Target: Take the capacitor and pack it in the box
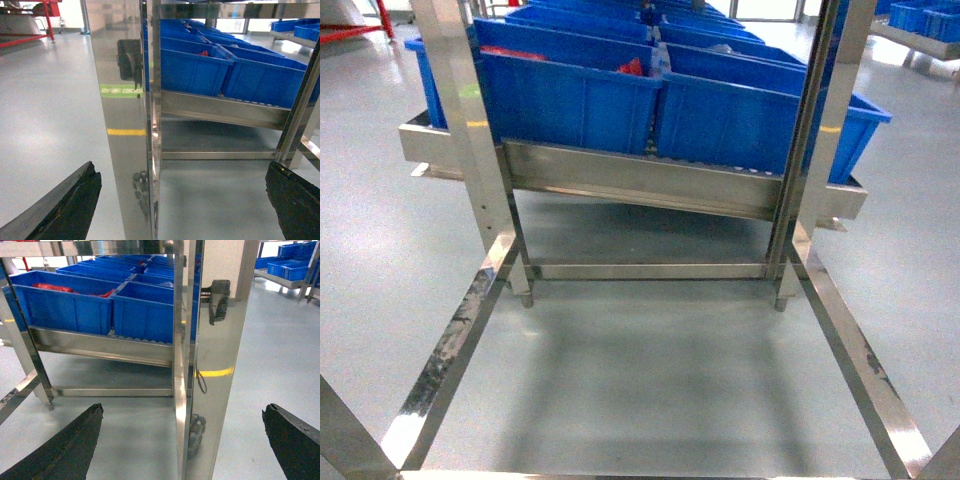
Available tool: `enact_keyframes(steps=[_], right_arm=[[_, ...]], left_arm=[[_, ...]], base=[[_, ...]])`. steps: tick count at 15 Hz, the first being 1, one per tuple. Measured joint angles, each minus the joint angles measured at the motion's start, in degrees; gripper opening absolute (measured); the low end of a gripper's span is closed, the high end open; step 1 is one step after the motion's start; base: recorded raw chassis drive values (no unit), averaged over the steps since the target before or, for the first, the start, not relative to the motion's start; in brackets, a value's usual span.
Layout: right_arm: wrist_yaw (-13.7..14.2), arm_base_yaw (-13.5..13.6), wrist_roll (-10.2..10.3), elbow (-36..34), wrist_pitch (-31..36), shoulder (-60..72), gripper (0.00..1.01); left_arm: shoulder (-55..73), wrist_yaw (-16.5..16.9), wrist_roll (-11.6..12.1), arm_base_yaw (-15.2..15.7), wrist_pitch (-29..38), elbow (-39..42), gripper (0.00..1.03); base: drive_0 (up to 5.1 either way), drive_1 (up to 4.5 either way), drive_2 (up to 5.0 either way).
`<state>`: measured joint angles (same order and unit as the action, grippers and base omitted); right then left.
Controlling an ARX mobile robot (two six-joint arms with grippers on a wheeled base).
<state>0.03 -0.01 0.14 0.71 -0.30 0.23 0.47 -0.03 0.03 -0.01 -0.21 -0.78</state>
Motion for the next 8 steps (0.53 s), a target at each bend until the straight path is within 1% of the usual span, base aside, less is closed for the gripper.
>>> enact_keyframes(steps=[8], right_arm=[[0.00, 0.00, 0.00, 0.00, 0.00, 0.00, 0.98]], left_arm=[[0.00, 0.00, 0.00, 0.00, 0.00, 0.00, 0.98]], base=[[0.0, 0.00, 0.0]])
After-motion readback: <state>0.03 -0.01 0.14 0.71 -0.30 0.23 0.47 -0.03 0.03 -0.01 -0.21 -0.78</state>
